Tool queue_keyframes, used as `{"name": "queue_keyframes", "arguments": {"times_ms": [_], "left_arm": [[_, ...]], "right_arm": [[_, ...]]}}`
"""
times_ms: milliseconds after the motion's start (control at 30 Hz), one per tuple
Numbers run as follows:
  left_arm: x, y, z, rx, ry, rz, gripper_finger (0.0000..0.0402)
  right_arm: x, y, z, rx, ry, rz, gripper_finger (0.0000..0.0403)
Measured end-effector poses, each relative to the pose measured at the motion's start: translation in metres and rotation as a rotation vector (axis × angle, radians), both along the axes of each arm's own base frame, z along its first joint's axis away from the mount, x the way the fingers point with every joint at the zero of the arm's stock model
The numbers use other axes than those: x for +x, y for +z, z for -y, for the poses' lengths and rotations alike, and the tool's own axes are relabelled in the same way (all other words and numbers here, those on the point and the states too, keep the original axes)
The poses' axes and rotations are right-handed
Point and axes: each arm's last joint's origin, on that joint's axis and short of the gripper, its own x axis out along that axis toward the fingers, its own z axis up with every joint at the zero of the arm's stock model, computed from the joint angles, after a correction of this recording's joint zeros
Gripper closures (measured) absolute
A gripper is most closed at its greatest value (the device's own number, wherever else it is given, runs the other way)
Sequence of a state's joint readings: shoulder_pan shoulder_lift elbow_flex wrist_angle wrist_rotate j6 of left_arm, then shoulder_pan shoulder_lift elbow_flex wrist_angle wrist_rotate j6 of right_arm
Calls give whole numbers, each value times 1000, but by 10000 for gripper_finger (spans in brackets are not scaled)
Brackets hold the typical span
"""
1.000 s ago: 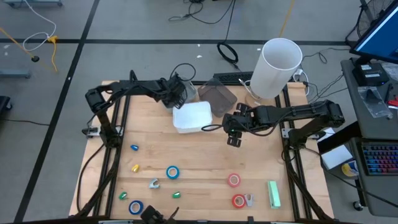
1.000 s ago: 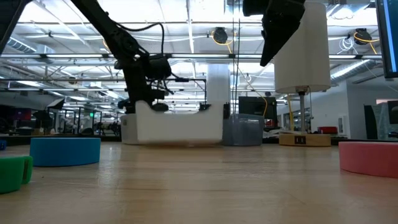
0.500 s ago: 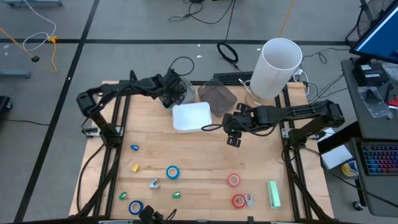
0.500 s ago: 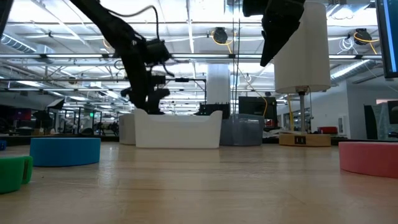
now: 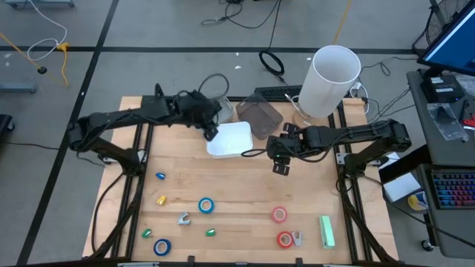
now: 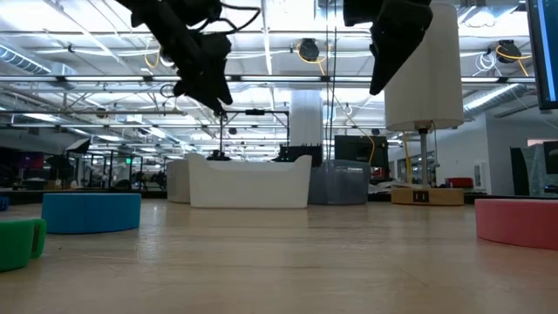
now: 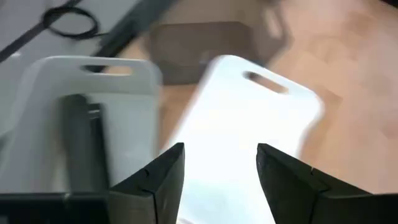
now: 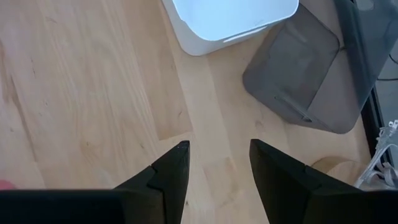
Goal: Pick and place Stapler, Stapler remover, tape
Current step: Put the large light blue stapler into the gray bin
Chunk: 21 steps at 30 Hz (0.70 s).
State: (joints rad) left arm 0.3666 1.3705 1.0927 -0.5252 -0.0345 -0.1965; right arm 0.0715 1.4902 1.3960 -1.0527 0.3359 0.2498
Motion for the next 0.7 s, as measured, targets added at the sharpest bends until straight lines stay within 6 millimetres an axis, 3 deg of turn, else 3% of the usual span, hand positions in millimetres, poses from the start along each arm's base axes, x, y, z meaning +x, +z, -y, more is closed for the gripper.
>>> {"name": "queue_keyframes", "arguments": {"times_ms": [300,500,700], "left_arm": [[36,-19,61,-66,-161,6,226],[34,-30,100,-171,-176,-87,241],[24,-36,139,-212,-121,-178,252]], "right_arm": [[-1,-1,-1,30,42,-18,243],[-10,-4,-9,194,78,-125,243],[-33,-7,-30,372,79,-345,243]]}}
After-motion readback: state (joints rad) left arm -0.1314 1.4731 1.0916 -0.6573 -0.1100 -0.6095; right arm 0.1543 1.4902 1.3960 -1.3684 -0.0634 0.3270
